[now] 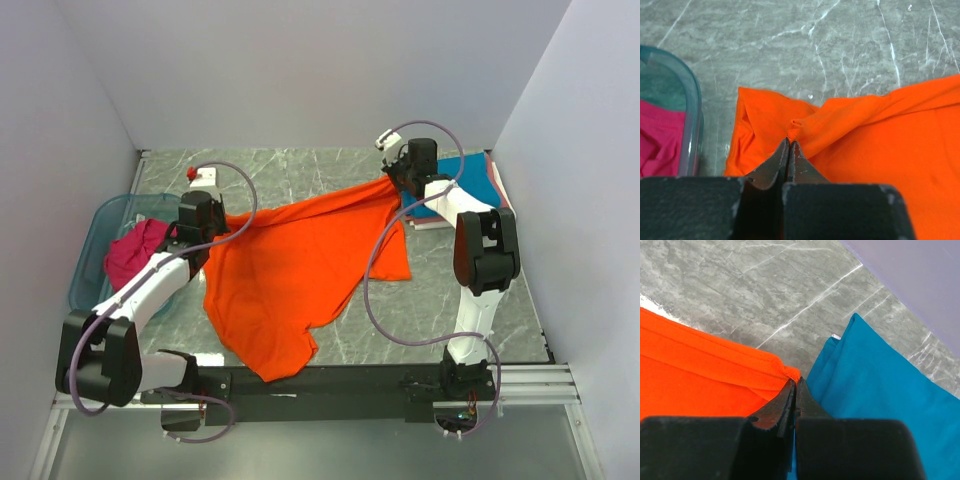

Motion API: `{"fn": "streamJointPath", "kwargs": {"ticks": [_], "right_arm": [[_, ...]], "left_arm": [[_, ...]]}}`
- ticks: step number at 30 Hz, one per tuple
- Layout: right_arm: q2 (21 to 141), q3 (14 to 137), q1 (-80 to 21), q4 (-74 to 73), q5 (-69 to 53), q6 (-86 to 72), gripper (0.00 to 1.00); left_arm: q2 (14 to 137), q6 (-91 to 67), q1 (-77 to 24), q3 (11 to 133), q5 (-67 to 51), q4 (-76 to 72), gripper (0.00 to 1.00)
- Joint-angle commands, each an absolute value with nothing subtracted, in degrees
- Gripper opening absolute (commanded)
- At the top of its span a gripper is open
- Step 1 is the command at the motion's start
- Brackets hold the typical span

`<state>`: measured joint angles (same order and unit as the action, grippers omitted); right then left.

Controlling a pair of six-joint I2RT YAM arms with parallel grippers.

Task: Fold and stack the t-shirts
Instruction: Fold the tshirt

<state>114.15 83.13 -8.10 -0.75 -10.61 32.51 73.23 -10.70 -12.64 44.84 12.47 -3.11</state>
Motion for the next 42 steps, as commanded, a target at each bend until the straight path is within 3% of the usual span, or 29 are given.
{"fn": "streamJointPath", "kwargs": {"ticks": [1,39,42], "right_arm": [[113.55,83.15,-7.82,-0.62,-10.72,34.36,0.0],[112.68,80.16,-8.09,-1.49,-8.17,40.43,0.0],[112.33,79.63,-8.17,-1.76,-8.17,41.48,0.05]], "left_arm": [[70.32,-13.53,-13.62,43.25,14.85,-3.87,0.0],[66.45,-20.39,-19.25,37.71,18.37,-2.2,0.0],[66.27,-20.65,-19.51,37.36,18.63,-2.11,0.0]]}}
